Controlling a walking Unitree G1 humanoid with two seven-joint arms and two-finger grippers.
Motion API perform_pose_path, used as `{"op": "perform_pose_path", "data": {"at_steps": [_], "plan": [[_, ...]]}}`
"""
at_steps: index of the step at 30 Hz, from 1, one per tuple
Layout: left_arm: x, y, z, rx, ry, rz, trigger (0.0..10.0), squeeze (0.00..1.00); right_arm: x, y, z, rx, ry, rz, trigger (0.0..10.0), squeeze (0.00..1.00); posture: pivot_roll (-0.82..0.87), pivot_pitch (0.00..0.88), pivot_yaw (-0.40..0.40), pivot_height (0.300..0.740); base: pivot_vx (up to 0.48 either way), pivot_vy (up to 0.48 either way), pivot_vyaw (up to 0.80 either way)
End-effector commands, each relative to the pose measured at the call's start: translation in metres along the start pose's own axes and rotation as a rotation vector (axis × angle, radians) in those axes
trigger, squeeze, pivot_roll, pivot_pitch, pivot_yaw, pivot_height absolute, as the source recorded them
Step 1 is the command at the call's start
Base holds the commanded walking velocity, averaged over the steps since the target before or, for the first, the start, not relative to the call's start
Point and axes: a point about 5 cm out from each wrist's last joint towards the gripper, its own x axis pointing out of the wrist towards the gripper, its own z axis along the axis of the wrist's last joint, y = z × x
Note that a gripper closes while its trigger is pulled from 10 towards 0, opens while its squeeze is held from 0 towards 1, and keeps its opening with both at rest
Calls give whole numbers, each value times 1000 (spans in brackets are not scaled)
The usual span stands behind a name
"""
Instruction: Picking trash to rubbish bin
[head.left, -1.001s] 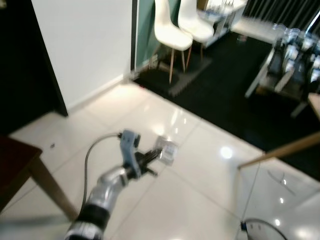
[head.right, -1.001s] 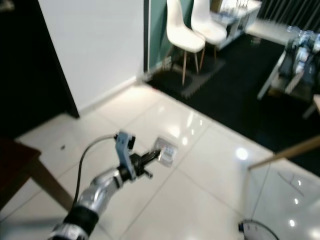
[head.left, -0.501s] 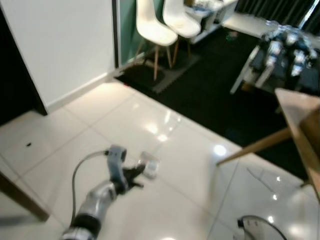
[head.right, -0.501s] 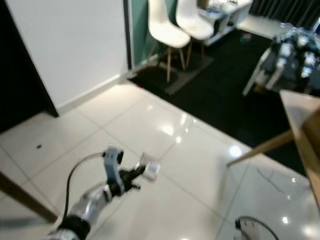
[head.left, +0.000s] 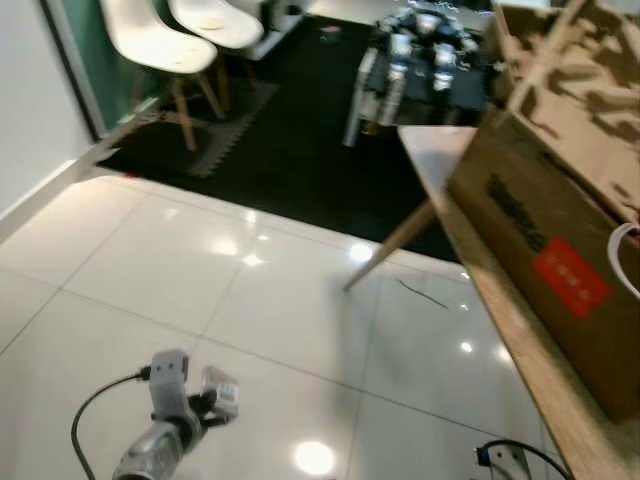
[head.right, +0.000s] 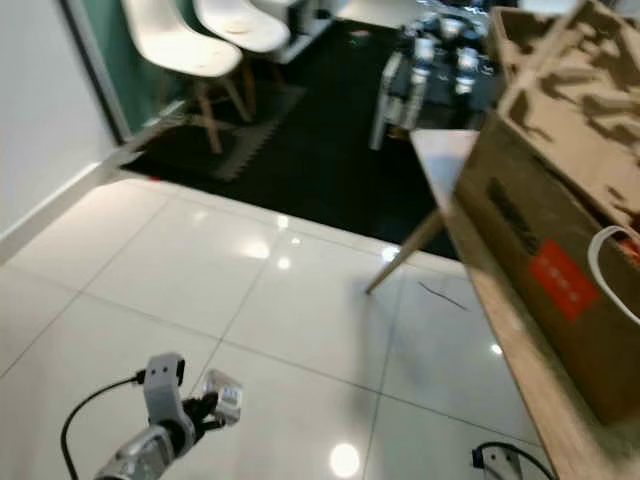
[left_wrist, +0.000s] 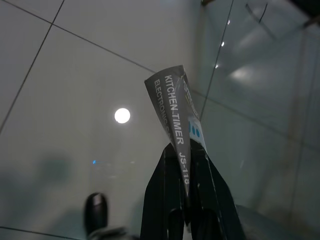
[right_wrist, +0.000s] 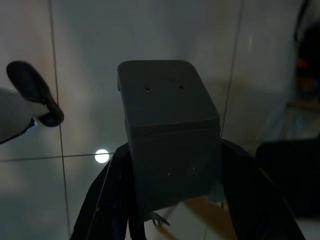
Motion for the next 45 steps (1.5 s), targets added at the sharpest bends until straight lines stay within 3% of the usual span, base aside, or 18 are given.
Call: {"op": "perform_pose_path", "data": {"at_steps": [1, 7, 15, 26, 28, 35, 36, 37, 39, 40, 42, 43, 45], "plan": [[-10, 14, -18, -8, 60, 70, 10000, 0, 0, 3, -7, -2, 24, 8, 10000, 0, 64, 114, -45, 740, 0, 0, -800], [-25, 24, -51, 29, 181, 159, 10000, 0, 0, 10, -4, -24, 12, 52, 10000, 0, 66, 113, -41, 740, 0, 0, -800], [-40, 32, -78, 52, 284, 232, 10000, 0, 0, 16, 1, -54, -8, 94, 10000, 0, 65, 109, -37, 740, 0, 0, -800], [-45, 30, -90, 64, 331, 238, 10000, 0, 0, 27, 17, -75, -76, 178, 10000, 0, 62, 106, -36, 740, 0, 0, -800], [-43, 27, -90, 72, 332, 229, 10000, 0, -3, 43, 44, -86, -179, 272, 10000, 0, 61, 106, -35, 740, 0, 0, -800], [-41, 24, -89, 87, 332, 217, 10000, 0, -12, 67, 82, -140, -343, 453, 10000, 0, 58, 106, -35, 740, 0, 0, -343], [-41, 24, -88, 91, 331, 215, 10000, 0, -22, 87, 100, -214, -432, 622, 10000, 0, 57, 105, -36, 740, 0, 0, 0], [-41, 24, -88, 91, 331, 215, 10000, 0, -22, 87, 100, -214, -432, 622, 10000, 0, 57, 105, -36, 740, 0, 0, 0], [-40, 24, -87, 93, 330, 213, 10000, 0, -32, 104, 109, -294, -475, 780, 10000, 0, 57, 105, -36, 740, 0, 0, 0], [-40, 24, -87, 93, 330, 213, 10000, 0, -32, 104, 109, -294, -475, 780, 10000, 0, 57, 105, -36, 740, 0, 0, 0], [-40, 24, -87, 95, 328, 214, 10000, 0, -42, 117, 122, -319, -522, 930, 10000, 0, 58, 104, -39, 740, 0, 0, 0], [-40, 24, -87, 95, 328, 214, 10000, 0, -42, 117, 122, -319, -522, 930, 10000, 0, 58, 104, -39, 740, 0, 0, 0], [-39, 24, -85, 96, 319, 216, 10000, 0, -64, 131, 152, -302, -645, 1146, 10000, 0, 61, 104, -41, 740, 0, 0, 0]]}}
